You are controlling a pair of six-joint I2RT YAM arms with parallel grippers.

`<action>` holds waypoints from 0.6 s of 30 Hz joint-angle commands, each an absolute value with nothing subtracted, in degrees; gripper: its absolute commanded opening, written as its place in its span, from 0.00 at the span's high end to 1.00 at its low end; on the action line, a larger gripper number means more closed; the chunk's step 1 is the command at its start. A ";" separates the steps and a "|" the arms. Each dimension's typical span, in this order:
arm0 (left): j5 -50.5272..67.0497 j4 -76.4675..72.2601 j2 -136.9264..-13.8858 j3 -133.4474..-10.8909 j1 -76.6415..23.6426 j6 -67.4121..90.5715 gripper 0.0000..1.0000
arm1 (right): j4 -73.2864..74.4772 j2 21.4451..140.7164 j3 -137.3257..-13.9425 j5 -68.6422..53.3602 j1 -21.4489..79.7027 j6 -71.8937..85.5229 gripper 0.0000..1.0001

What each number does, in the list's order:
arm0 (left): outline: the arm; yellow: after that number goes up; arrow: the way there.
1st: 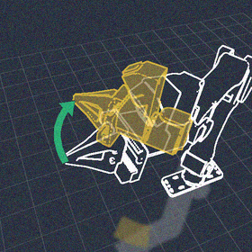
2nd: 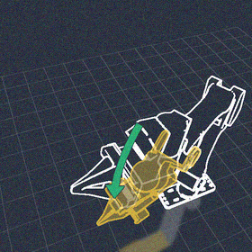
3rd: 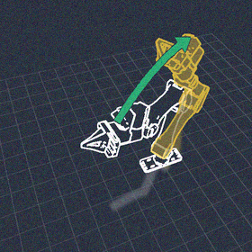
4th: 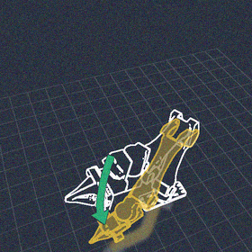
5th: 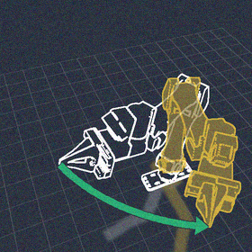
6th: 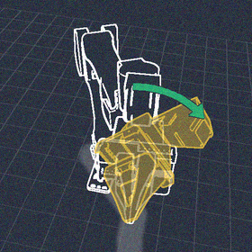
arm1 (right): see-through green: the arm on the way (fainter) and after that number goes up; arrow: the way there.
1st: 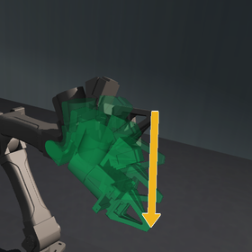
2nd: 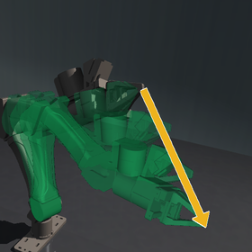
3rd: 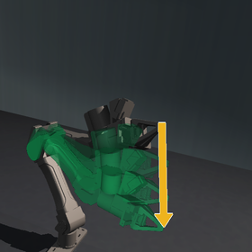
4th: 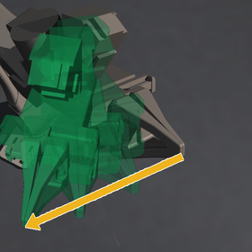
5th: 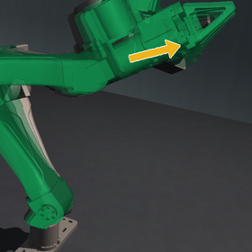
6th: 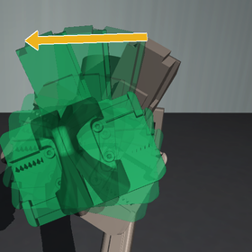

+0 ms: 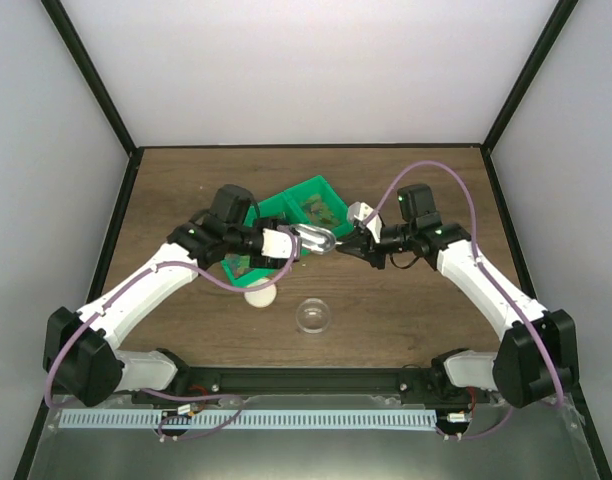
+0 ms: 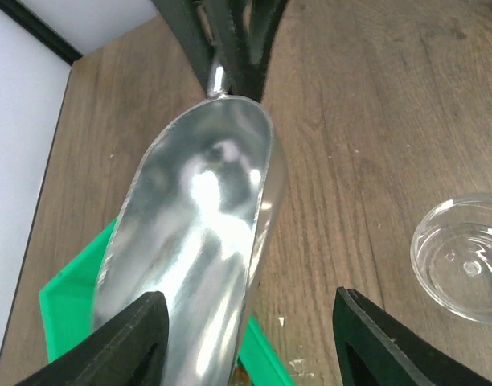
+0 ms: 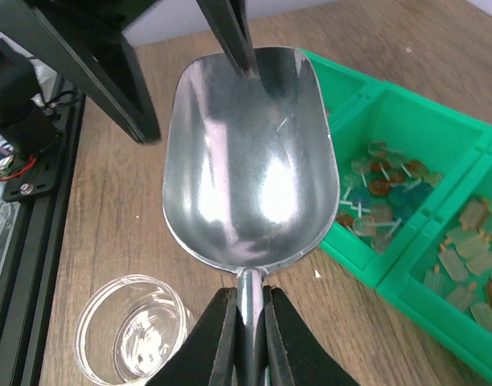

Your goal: Pack the candies

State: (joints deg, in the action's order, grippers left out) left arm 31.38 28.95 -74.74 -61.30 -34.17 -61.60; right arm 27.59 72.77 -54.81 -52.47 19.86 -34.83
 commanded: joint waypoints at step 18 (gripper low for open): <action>23.75 37.64 -109.01 -91.79 -10.56 -29.55 0.40 | 33.56 80.66 -64.62 -30.62 19.96 -15.99 0.99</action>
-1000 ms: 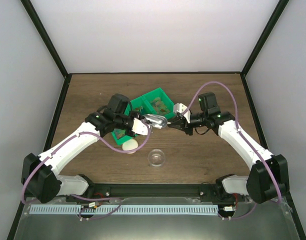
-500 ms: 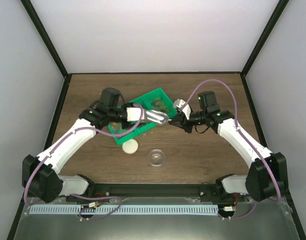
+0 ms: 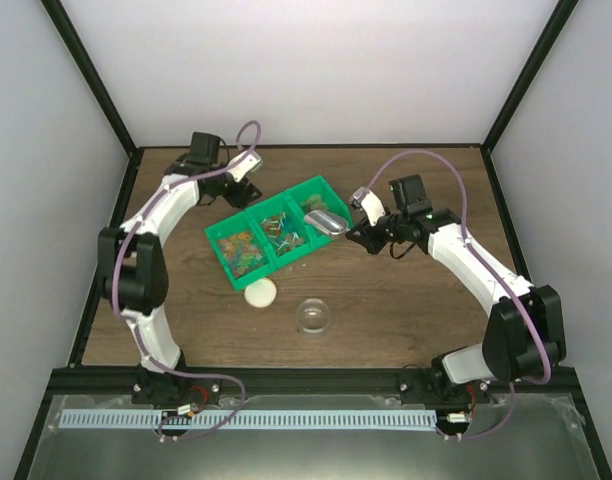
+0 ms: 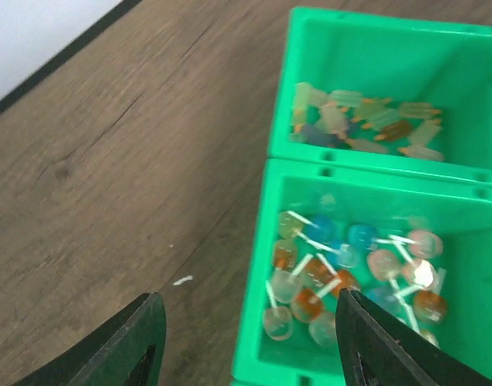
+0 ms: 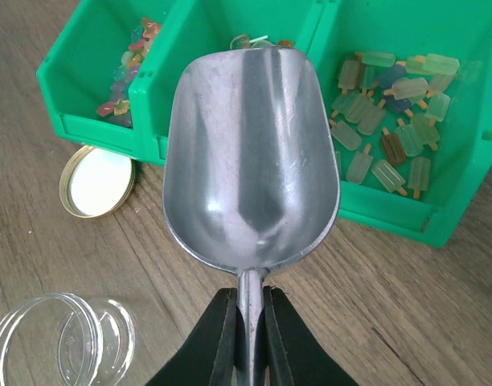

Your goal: Pack the candies

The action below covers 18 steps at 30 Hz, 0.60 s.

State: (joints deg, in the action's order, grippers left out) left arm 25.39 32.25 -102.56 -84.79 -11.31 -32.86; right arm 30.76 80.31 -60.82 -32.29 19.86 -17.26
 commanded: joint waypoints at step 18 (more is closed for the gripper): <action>22.16 43.32 -124.60 -100.77 -13.61 -28.85 0.69 | 38.24 85.06 -71.60 -27.27 22.98 -8.61 0.99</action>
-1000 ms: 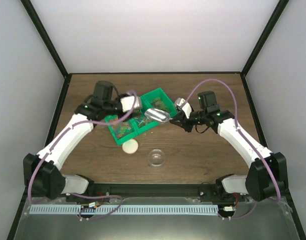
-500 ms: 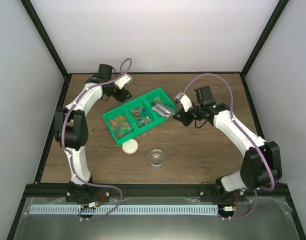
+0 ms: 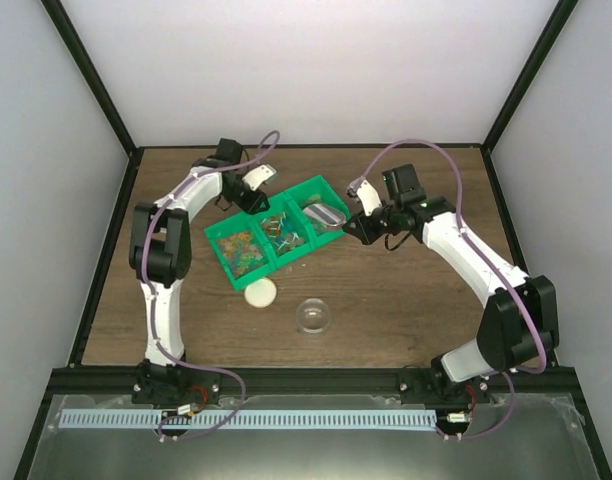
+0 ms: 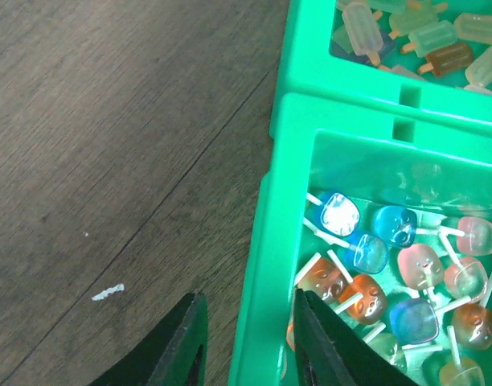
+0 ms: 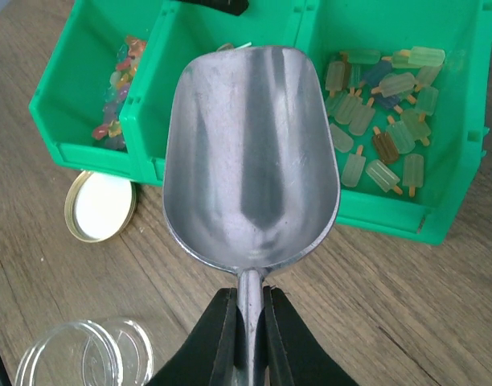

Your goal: Pack the candies

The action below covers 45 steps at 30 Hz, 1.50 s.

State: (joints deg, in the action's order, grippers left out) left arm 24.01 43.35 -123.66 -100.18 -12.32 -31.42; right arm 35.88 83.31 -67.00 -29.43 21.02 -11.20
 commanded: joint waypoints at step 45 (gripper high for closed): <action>25.45 22.24 -105.06 -68.45 -15.42 0.89 0.74 | 63.97 108.58 -96.21 1.58 39.96 -16.22 0.99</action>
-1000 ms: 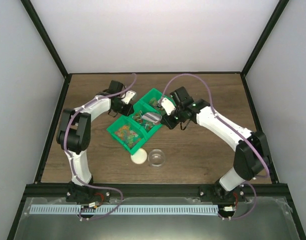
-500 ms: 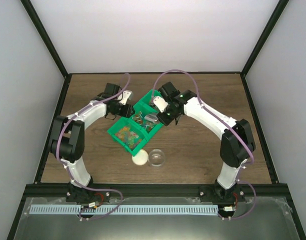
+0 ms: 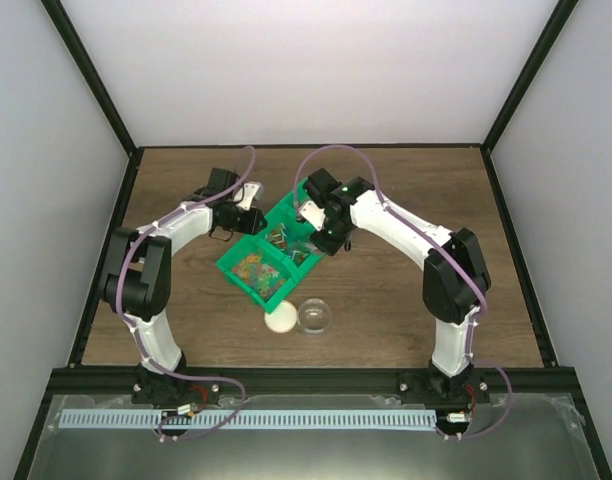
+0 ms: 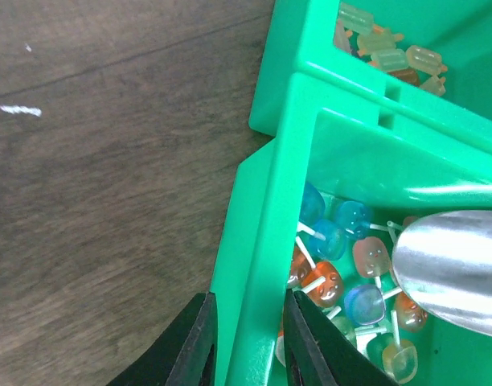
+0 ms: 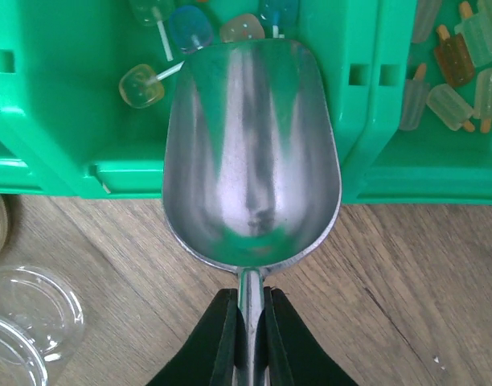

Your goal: Pack the candies

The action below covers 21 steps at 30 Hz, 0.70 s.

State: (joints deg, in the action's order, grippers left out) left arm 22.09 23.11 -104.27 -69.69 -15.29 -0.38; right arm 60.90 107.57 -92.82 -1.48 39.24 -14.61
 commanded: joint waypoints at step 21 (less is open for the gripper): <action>25.69 19.60 -102.75 -66.36 -15.82 3.21 0.82 | 74.59 117.73 -108.71 5.43 44.91 -22.81 0.99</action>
State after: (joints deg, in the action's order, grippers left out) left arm 25.08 20.95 -104.14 -67.20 -15.49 1.54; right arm 72.77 117.43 -107.94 4.60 43.48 -21.56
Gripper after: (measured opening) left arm 0.194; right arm 0.089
